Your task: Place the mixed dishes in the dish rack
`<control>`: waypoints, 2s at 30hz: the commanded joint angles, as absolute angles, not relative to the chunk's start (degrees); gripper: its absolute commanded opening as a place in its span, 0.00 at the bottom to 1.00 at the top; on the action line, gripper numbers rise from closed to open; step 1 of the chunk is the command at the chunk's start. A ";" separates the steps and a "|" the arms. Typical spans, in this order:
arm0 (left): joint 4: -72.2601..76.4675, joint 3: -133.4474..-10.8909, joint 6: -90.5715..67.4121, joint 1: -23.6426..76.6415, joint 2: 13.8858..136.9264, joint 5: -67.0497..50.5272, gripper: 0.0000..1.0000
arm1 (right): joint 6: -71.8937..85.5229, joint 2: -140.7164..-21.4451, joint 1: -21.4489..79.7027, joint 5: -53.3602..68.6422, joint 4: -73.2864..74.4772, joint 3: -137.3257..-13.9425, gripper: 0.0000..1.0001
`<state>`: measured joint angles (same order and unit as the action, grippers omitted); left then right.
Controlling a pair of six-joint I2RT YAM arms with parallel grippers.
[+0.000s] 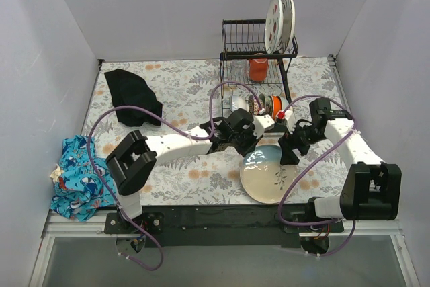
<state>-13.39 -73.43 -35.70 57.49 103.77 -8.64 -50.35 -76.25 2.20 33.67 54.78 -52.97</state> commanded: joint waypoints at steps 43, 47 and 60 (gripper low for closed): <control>-15.46 -73.75 -41.92 24.35 80.41 8.53 0.96 | -20.69 -82.87 11.33 39.14 56.81 -108.07 0.01; -16.96 -70.85 -46.47 22.94 84.45 8.00 0.95 | -7.32 -87.53 14.76 27.21 45.90 -124.41 0.01; -13.36 -63.37 -54.14 22.94 92.37 -6.57 0.70 | -7.03 -98.08 31.72 -36.01 20.95 -129.90 0.01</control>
